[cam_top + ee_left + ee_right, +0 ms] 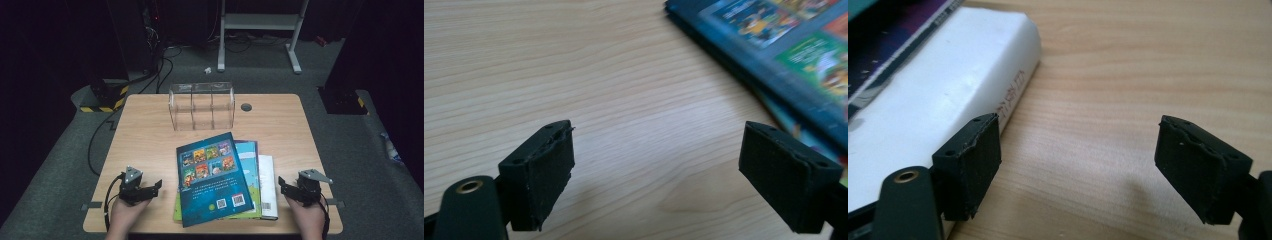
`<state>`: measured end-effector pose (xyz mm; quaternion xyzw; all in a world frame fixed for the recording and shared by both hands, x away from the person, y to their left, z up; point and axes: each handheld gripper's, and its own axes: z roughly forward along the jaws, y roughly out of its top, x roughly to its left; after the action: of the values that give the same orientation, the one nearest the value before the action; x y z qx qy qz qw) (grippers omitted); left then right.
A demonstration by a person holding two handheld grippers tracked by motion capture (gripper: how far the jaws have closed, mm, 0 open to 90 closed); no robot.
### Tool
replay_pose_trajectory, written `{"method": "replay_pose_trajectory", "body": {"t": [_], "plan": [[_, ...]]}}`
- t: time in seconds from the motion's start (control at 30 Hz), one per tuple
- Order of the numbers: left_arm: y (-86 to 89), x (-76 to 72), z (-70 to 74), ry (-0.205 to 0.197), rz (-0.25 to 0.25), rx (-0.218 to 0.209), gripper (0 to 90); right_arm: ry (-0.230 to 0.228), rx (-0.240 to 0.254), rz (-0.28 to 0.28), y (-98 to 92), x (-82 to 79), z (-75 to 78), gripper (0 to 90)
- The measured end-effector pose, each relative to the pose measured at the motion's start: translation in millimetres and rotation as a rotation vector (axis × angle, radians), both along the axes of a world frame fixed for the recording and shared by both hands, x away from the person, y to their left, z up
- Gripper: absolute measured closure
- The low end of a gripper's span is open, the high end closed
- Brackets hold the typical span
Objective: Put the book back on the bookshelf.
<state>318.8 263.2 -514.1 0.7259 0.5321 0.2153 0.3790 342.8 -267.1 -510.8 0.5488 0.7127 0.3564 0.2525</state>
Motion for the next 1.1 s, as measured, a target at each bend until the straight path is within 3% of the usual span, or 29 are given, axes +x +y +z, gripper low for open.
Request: {"method": "replay_pose_trajectory", "body": {"t": [0.03, 0.07, 0.23, 0.33, 0.5, 0.53, 0.63, 0.77, 0.87, 0.97, 1.0, 1.03, 1.1], "plan": [[-2.8, 0.1, -0.8, 0.001, -0.001, -0.020, 14.7, -0.009, -0.014, 0.010, 2.3, -1.6, 1.5, 18.9], [-7.1, 1.2, -2.5, -0.008, -0.013, -0.006, 14.7, -0.027, -0.039, 0.023, 5.5, -2.8, 3.7, 19.0], [-14.4, 4.1, -5.7, -0.003, -0.026, 0.003, 14.9, -0.050, -0.034, 0.045, 9.2, -5.2, 9.7, 19.6], [-16.8, 3.7, -5.0, -0.005, -0.033, -0.062, 17.0, -0.067, -0.040, 0.043, 11.3, -6.5, 12.7, 19.6], [-20.6, -0.9, 0.9, -0.035, -0.042, -0.124, 21.8, -0.088, -0.035, 0.074, 21.3, -5.5, 22.2, 19.7], [-23.0, 0.9, 2.3, -0.026, -0.062, -0.162, 24.0, -0.099, -0.030, 0.089, 26.1, -5.7, 27.3, 19.7], [-31.3, 6.3, 6.1, -0.047, -0.068, -0.126, 24.7, -0.113, -0.010, 0.114, 31.6, -2.5, 36.3, 19.7], [-37.4, 13.3, 10.1, -0.038, -0.049, -0.138, 24.9, -0.120, -0.016, 0.128, 37.1, 1.7, 44.6, 19.7], [-48.8, 16.7, 10.9, -0.042, -0.048, -0.122, 24.1, -0.142, -0.009, 0.142, 44.5, 4.3, 54.0, 19.6], [-61.6, 12.8, 5.5, -0.031, -0.069, -0.116, 23.9, -0.143, 0.017, 0.171, 55.1, 2.2, 61.5, 20.6], [-64.1, 10.6, 2.5, -0.027, -0.092, -0.127, 25.4, -0.158, 0.056, 0.198, 62.1, -4.7, 62.1, 23.5], [-69.6, 8.2, 0.7, 0.007, -0.126, -0.129, 25.5, -0.154, 0.062, 0.227, 66.2, -7.3, 61.6, 23.9], [-71.7, 5.8, 1.5, 0.008, -0.141, -0.124, 25.2, -0.136, 0.058, 0.259, 70.5, -9.0, 61.3, 24.0]]}}
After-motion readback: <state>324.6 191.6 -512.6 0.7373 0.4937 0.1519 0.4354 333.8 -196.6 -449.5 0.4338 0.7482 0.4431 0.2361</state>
